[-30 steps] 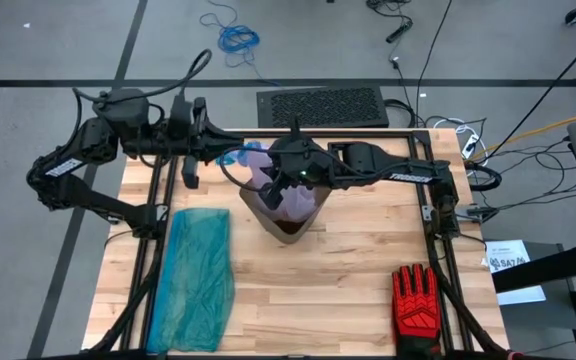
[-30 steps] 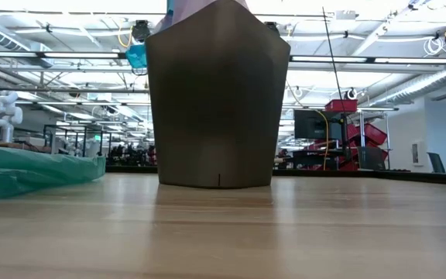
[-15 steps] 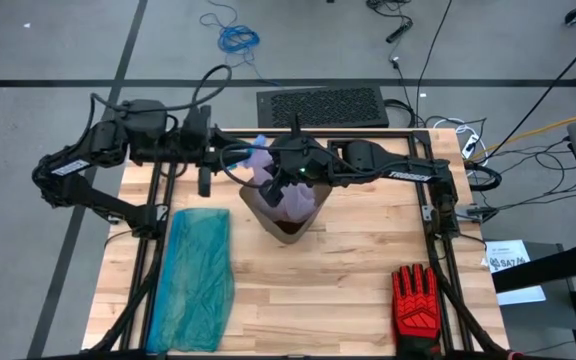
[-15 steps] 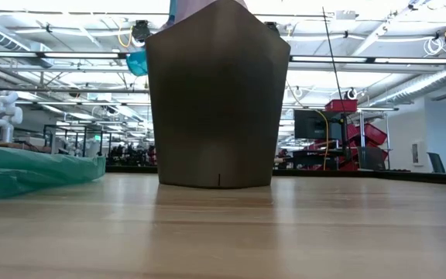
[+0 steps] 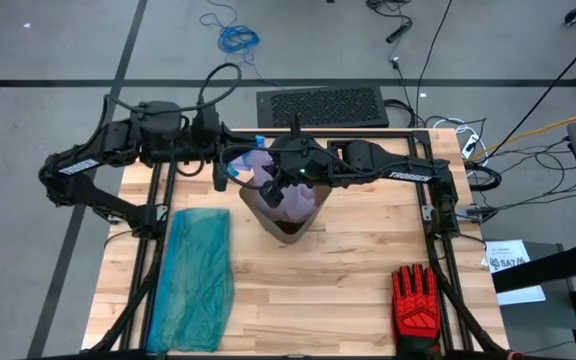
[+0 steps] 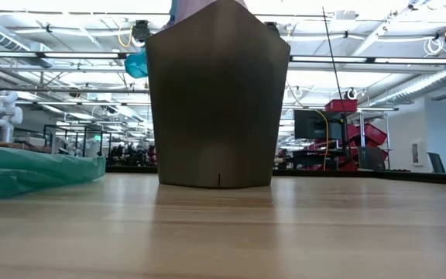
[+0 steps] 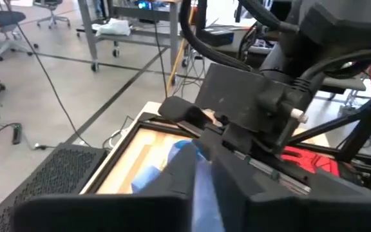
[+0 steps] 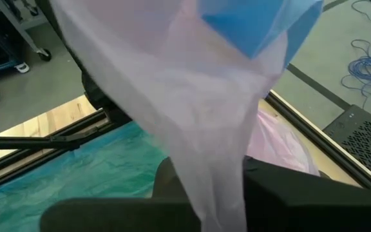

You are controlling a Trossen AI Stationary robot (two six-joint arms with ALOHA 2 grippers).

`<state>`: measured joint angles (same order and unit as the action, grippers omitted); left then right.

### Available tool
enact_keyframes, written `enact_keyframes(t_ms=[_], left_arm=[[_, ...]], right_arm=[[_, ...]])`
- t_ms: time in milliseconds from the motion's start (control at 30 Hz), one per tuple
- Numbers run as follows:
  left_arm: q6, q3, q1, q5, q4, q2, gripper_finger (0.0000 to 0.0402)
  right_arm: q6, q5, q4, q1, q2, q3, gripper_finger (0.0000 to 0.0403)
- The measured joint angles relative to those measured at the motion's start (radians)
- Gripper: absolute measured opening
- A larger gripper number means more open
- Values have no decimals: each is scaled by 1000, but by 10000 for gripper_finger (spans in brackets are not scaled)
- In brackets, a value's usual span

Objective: Place trash/remove bag and relplace
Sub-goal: Close the trash bag

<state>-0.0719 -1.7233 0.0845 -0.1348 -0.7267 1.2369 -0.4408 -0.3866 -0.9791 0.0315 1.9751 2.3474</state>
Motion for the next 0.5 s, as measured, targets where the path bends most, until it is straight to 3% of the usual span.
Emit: enact_keyframes(t_ms=[133,500], left_arm=[[0,-25,0,-12,-8,-1,5],[9,-207,0,-90,-168,-3,1]], right_arm=[[0,0,-1,0,0,0,0],[15,0,-9,0,0,0,0]])
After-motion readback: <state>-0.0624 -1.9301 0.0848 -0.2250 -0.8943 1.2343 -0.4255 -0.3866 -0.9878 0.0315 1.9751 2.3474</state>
